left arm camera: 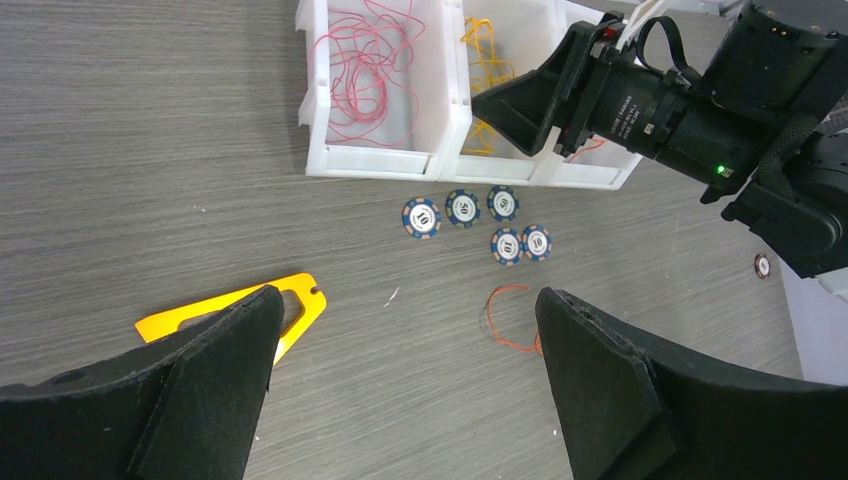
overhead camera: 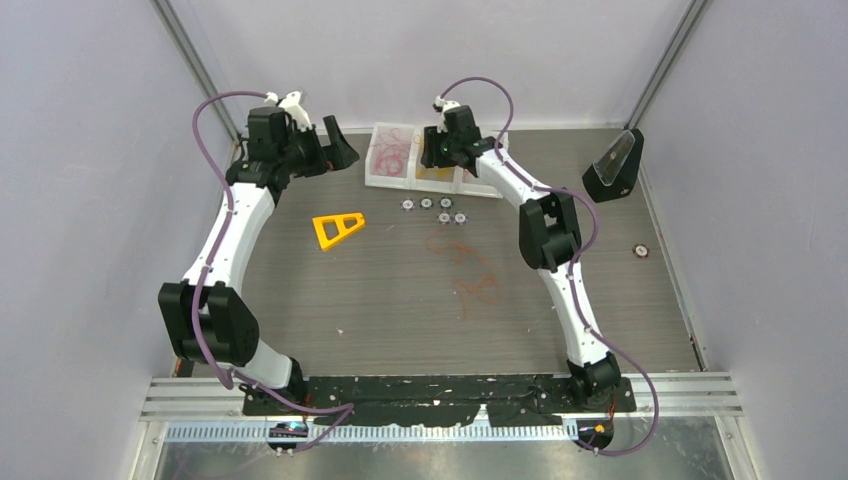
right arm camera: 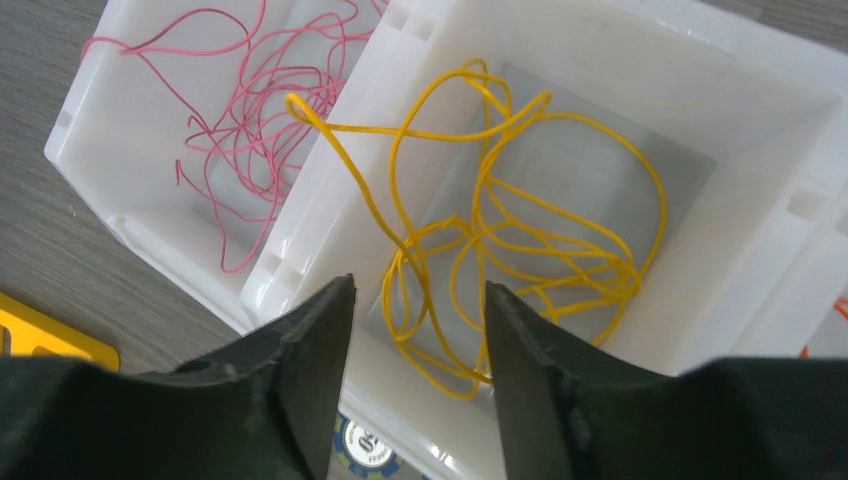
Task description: Untangle the cables
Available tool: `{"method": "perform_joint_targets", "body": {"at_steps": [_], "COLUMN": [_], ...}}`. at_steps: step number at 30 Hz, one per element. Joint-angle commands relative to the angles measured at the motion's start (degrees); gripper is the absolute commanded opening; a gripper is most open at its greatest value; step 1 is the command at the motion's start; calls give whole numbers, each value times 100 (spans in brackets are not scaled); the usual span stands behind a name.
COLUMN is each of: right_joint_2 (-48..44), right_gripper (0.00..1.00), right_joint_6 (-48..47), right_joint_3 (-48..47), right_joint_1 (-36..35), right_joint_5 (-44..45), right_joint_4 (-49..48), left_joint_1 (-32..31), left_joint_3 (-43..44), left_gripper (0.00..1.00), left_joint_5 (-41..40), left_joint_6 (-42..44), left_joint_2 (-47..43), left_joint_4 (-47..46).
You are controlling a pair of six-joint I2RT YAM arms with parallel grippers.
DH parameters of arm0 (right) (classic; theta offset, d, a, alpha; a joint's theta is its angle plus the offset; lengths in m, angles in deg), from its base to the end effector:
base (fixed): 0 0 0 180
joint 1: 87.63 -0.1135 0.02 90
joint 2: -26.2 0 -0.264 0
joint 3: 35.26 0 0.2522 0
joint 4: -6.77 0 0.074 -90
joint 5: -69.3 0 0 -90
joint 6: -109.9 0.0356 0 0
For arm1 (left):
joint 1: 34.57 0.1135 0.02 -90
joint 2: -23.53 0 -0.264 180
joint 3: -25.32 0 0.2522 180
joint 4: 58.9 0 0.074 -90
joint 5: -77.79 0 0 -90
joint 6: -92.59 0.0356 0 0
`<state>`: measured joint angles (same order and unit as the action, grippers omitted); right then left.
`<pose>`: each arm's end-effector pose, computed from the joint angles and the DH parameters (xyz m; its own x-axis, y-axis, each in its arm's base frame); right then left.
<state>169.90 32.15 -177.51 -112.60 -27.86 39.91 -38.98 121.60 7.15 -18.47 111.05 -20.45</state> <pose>0.5193 0.2467 0.2013 -0.6115 -0.0525 -0.7895 -0.3910 0.8875 0.2438 0.3493 -0.0388 0.3624 -0.5901 -0.2945 -0.7517 0.1582 0.8709 -0.4654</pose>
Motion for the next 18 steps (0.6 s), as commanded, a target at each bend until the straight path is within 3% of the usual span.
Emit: {"method": "perform_joint_targets", "body": {"at_steps": [1, 5, 10, 14, 18], "right_joint_2": [-1084, -2066, -3094, -3663, -4034], "right_gripper": [66, 80, 90, 96, 99], "right_joint_6": [-371, -838, -1798, -3339, -5450], "right_joint_3": [415, 1232, 2348, 2807, 3350], "right_joint_1": [-8, -8, 9, 36, 54], "right_joint_5": [-139, -377, -912, -2062, -2583], "right_joint_4": [-107, -365, -105, 1501, 3536], "left_joint_1": [36, 36, 21, 27, 24], "left_joint_3": [148, 60, -168, -293, -332], "left_gripper": [100, 100, 100, 100, 100], "left_joint_5": [258, 288, 302, 347, 372], "left_joint_6": [-46, -34, -32, 143, 379], "left_joint_2": [-226, -282, -428, -580, -734], "left_joint_4": [-266, -339, -461, -463, -308]}}
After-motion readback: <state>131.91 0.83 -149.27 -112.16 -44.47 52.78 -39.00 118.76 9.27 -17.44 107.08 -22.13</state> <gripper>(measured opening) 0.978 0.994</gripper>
